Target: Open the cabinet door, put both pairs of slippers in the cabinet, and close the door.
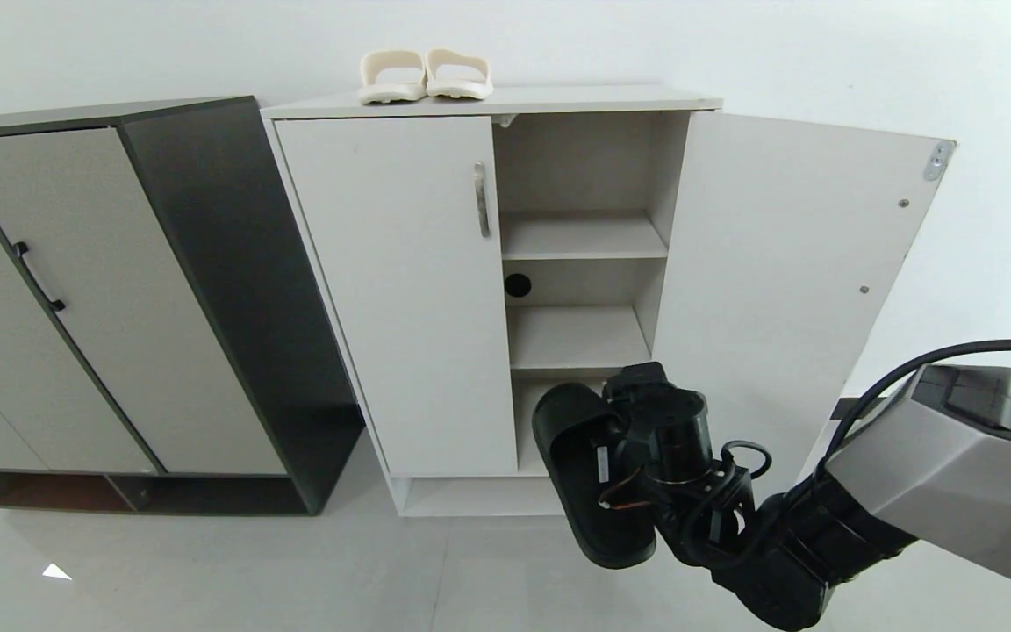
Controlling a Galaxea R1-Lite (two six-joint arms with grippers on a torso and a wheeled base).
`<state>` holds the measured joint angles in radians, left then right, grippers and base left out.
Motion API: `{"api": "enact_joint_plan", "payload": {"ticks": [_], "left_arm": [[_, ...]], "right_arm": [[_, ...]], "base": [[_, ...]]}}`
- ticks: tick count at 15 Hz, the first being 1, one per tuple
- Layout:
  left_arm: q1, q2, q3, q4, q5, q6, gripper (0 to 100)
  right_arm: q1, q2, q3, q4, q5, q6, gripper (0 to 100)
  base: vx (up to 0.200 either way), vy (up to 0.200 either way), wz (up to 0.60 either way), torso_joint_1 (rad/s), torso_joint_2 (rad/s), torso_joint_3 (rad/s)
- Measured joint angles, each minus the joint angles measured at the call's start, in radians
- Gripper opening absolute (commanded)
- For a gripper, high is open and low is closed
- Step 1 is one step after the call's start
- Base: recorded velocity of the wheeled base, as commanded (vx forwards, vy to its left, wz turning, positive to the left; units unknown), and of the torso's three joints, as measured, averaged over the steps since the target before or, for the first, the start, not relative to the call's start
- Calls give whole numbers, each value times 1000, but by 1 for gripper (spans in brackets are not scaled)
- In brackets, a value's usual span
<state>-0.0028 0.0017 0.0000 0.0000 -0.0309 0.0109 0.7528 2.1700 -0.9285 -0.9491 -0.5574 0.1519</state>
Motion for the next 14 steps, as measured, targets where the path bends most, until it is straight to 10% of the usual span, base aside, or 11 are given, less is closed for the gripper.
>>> {"api": "enact_joint_plan", "payload": {"ticks": [9, 14], "left_arm": [[0, 0, 0, 0, 0, 0, 0], [0, 0, 0, 0, 2, -1, 0]], "right_arm": [[-16, 31, -11, -18, -1, 0, 0], [-17, 52, -12, -51, -2, -1, 0]], "base": [[200, 0, 0, 2, 2, 0], [0, 0, 0, 0, 0, 0]]}}
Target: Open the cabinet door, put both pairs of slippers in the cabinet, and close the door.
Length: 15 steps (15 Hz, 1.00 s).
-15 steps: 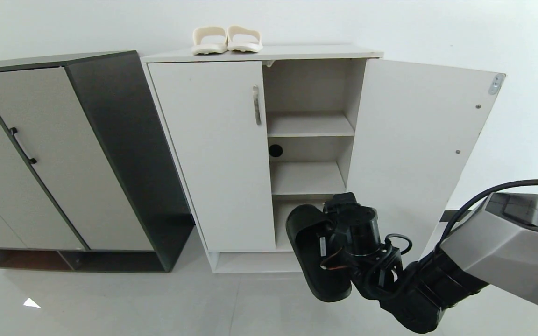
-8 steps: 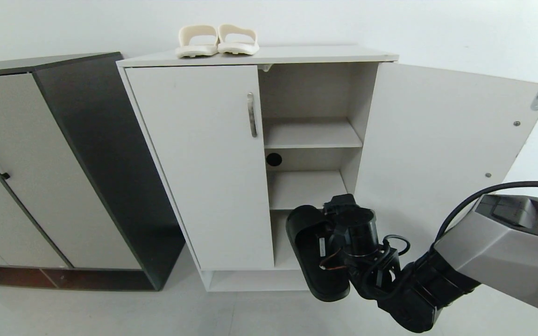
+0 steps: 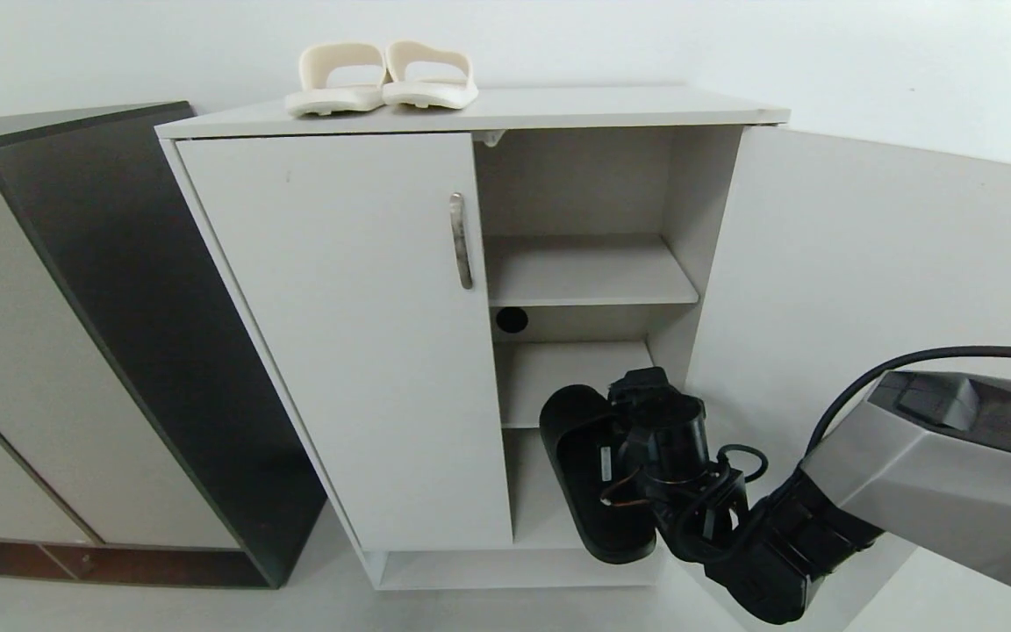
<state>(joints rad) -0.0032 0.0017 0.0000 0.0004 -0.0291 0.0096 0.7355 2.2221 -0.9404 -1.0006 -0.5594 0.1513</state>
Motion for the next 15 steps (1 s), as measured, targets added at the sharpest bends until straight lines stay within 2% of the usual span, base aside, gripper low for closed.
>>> {"api": "enact_joint_plan", "payload": {"ticks": [6, 15], "left_arm": [[0, 0, 0, 0, 2, 0, 0], [0, 0, 0, 0, 2, 0, 0]], "right_arm": [[-1, 12, 4, -46, -3, 0, 0], [4, 77, -53, -110, -9, -5, 0]], "base": [[0, 0, 0, 1, 1, -17], [0, 0, 0, 3, 3, -185]]}}
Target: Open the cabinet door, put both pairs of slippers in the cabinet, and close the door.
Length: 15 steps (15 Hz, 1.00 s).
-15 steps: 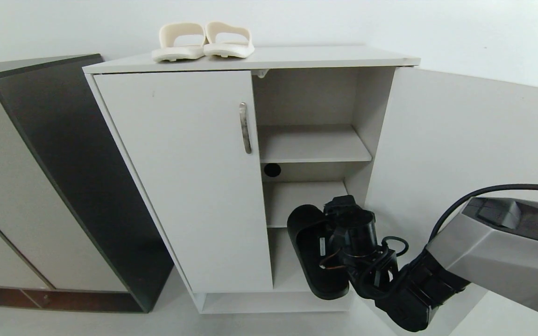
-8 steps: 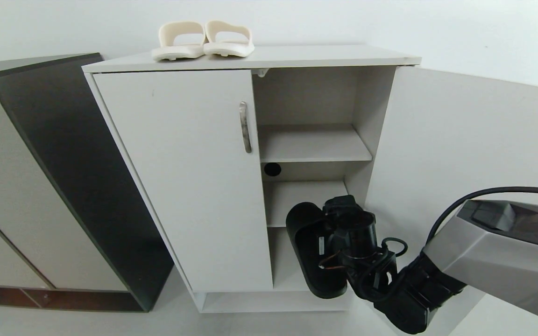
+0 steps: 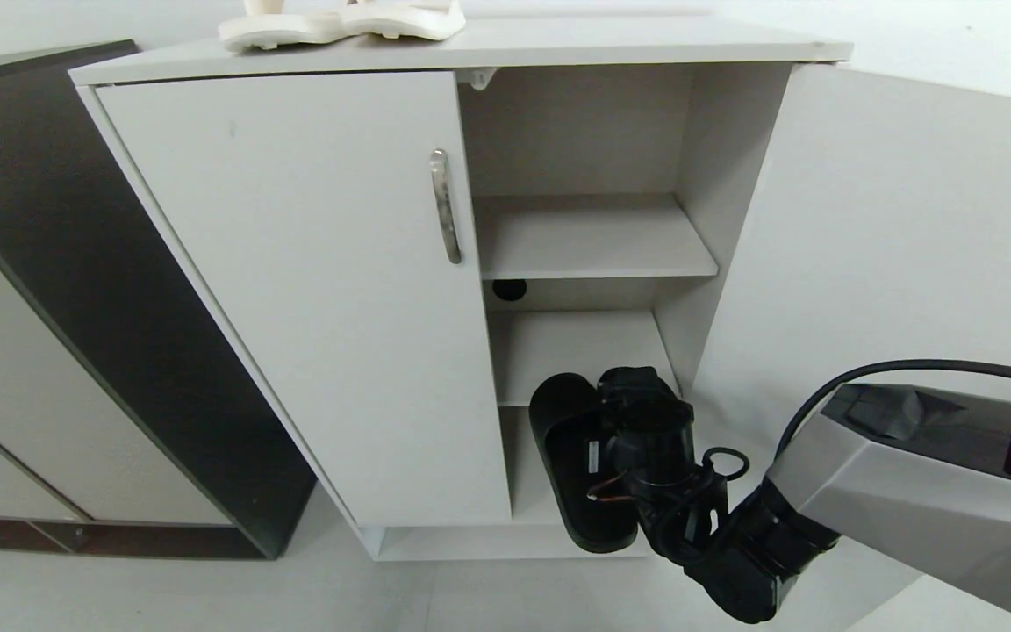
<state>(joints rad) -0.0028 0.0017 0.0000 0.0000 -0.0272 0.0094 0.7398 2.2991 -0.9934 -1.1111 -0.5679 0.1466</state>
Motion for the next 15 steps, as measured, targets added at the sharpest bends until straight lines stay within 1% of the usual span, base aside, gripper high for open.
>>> {"api": "enact_joint_plan", "payload": {"ticks": [3, 5, 7, 9, 15], "left_arm": [[0, 0, 0, 0, 0, 0, 0], [0, 0, 0, 0, 0, 0, 0], [0, 0, 0, 0, 0, 0, 0], [0, 0, 0, 0, 0, 0, 0], [0, 0, 0, 0, 0, 0, 0]], "right_arm": [[6, 12, -22, -49, -4, -8, 0], [10, 9, -29, -67, -37, -24, 0], [17, 6, -33, -110, -54, -71, 0], [18, 5, -33, -164, -79, -124, 0], [21, 28, -35, -213, -86, -137, 0]], "base": [[0, 0, 0, 5, 1, -193], [0, 0, 0, 2, 7, -198], [0, 0, 0, -2, 2, -176], [0, 0, 0, 0, 0, 0], [0, 0, 0, 0, 0, 0]]}}
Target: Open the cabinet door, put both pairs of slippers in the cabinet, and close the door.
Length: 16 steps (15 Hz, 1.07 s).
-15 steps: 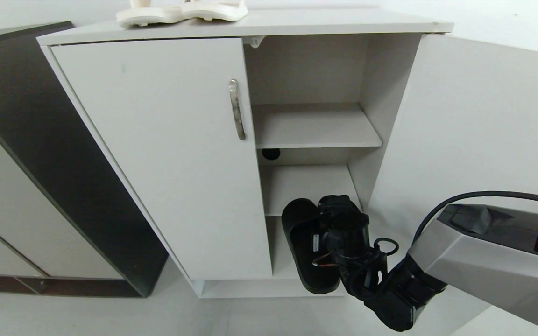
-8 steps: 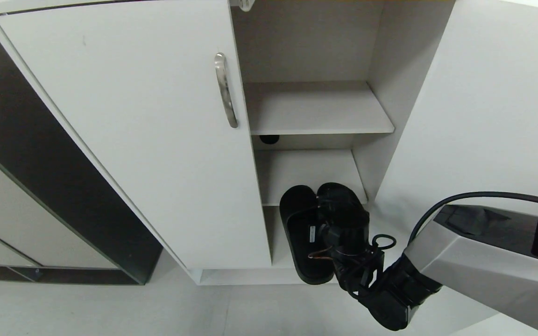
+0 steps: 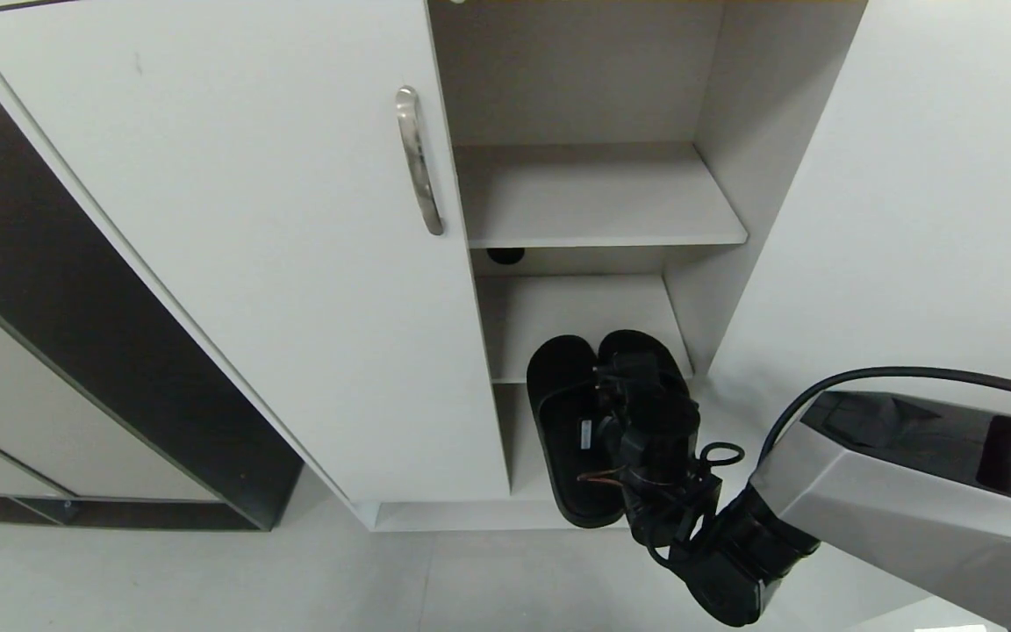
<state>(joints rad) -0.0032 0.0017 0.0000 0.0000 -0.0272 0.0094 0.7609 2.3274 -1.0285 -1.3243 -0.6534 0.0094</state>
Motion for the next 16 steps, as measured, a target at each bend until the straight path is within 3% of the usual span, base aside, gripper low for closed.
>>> {"api": "enact_joint_plan", "payload": {"ticks": [6, 10, 16], "left_arm": [[-1, 0, 0, 0, 0, 1, 0], [0, 0, 0, 0, 0, 0, 0], [0, 0, 0, 0, 0, 0, 0]], "right_arm": [[-1, 3, -1, -3, -1, -5, 0], [-1, 7, -12, 0, -11, -5, 0], [-28, 64, -195, 117, -24, 0, 0]], "base": [[200, 0, 0, 2, 3, 0], [0, 0, 0, 0, 0, 0], [0, 0, 0, 0, 0, 0]]}}
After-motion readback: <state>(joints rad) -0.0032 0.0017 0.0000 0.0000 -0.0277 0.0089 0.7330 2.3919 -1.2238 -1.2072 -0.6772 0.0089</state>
